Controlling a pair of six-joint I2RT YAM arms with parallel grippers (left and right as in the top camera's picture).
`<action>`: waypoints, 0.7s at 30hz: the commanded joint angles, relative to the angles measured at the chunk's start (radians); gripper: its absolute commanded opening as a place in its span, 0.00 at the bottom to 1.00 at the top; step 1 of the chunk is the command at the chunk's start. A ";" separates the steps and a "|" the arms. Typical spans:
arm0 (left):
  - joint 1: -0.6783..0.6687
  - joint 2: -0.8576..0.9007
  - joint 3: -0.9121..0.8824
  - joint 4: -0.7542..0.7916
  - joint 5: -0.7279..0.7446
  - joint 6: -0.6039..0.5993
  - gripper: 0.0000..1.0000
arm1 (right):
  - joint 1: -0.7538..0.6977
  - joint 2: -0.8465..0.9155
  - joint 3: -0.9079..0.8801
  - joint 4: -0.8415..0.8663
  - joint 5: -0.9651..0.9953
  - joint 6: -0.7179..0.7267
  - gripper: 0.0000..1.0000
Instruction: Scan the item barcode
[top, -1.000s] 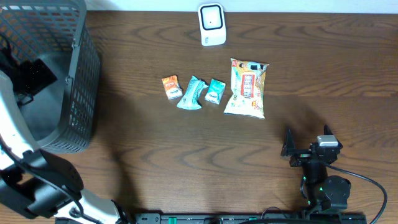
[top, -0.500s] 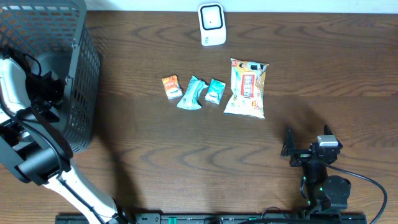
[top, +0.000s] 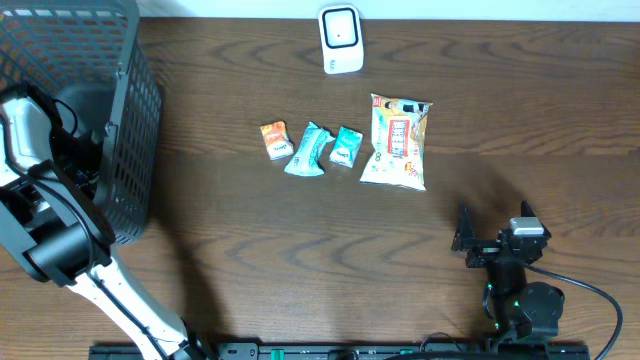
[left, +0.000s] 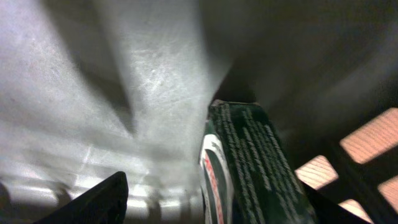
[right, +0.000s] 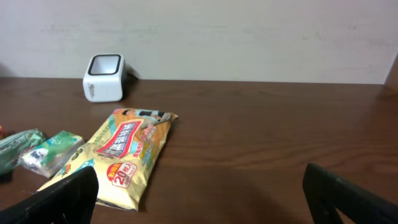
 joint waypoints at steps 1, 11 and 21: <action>0.001 0.002 -0.055 0.030 -0.039 -0.029 0.75 | 0.009 -0.003 -0.002 -0.004 -0.006 0.007 0.99; 0.001 0.002 -0.089 0.060 -0.037 -0.068 0.61 | 0.009 -0.003 -0.002 -0.004 -0.006 0.007 0.99; 0.001 -0.012 0.079 -0.036 0.000 -0.134 0.47 | 0.009 -0.003 -0.002 -0.004 -0.006 0.007 0.99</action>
